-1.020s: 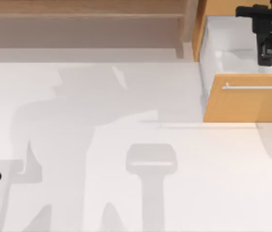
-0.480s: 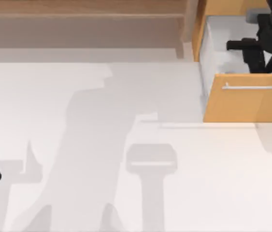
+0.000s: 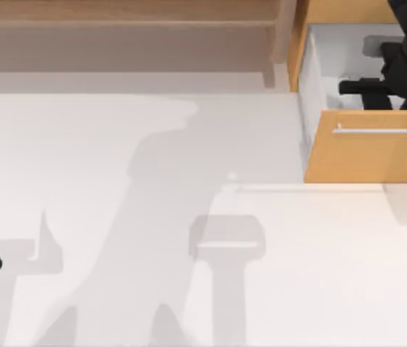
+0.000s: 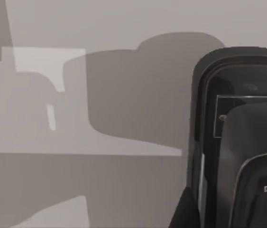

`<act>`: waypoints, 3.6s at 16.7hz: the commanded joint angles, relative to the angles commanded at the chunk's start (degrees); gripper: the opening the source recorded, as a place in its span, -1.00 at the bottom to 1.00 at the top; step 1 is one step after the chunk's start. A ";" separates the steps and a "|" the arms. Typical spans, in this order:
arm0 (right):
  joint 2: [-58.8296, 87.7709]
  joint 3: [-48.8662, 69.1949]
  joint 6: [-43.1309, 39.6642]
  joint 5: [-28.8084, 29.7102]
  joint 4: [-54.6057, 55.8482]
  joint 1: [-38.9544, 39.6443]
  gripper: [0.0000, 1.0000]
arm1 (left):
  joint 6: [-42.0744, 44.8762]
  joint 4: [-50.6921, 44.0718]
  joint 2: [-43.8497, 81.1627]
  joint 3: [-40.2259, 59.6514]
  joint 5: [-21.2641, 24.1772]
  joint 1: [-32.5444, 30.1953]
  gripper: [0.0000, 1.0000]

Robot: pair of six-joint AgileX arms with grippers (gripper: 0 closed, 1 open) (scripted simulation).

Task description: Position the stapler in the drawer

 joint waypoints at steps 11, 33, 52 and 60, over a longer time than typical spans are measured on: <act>0.00 0.00 0.00 0.00 0.00 0.00 0.66 | 0.00 0.00 0.00 0.00 0.00 0.00 1.00; -16.82 -14.24 -8.90 -0.84 22.40 1.25 1.00 | 0.00 0.00 0.00 0.00 0.00 0.00 1.00; -34.50 -83.49 -76.01 10.47 121.84 24.02 1.00 | 0.00 0.00 0.00 0.00 0.00 0.00 1.00; -25.86 -99.18 -94.35 20.32 156.74 16.94 1.00 | 0.00 0.00 0.00 0.00 0.00 0.00 1.00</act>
